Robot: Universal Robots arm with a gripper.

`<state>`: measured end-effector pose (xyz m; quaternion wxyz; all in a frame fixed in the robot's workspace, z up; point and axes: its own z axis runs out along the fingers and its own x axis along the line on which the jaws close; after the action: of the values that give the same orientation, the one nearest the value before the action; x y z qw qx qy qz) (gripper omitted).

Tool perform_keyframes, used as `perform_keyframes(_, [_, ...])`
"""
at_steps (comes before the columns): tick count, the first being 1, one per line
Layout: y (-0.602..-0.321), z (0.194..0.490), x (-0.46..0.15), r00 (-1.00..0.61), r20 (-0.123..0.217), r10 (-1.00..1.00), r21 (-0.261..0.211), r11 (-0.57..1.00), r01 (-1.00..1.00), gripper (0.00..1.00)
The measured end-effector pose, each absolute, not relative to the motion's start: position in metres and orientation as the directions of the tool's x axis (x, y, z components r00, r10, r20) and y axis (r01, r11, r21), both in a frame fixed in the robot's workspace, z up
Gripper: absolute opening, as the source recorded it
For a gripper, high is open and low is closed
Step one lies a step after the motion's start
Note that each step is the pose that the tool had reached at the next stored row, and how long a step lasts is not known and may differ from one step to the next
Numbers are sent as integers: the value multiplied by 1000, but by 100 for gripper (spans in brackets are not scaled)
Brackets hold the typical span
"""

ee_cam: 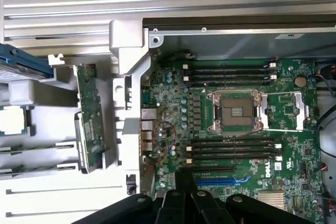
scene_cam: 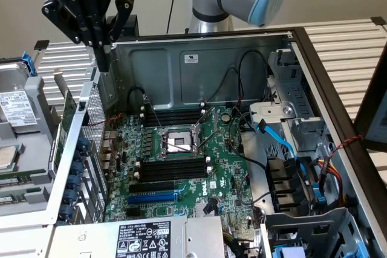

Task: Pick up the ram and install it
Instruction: 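Reach for the ram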

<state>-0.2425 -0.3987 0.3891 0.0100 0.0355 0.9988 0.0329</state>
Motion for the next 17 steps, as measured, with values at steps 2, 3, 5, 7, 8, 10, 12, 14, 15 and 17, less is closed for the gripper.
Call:
perform_keyframes(2, [-398, 388, -252, -997, -18, 72, 66, 995, 70, 11])
perform_keyframes(3, [-398, 387, -256, -997, -18, 71, 66, 995, 70, 11])
perform_keyframes(5, [-398, 386, -265, -997, -18, 72, 65, 995, 70, 11])
perform_keyframes(7, [-398, 385, -274, -997, -18, 72, 65, 995, 70, 11])
perform_keyframes(8, [-398, 384, -279, -997, -18, 71, 66, 995, 70, 11])
perform_keyframes(10, [-398, 384, -288, -997, -18, 72, 65, 995, 70, 11])
perform_keyframes(12, [-398, 383, -297, -997, -18, 72, 65, 995, 70, 11])
perform_keyframes(14, [-398, 383, -306, -997, -18, 71, 65, 995, 70, 11])
perform_keyframes(15, [-398, 383, -311, -997, -18, 72, 65, 995, 70, 11])
perform_keyframes(17, [-398, 382, -320, -997, -18, 72, 65, 995, 70, 11])
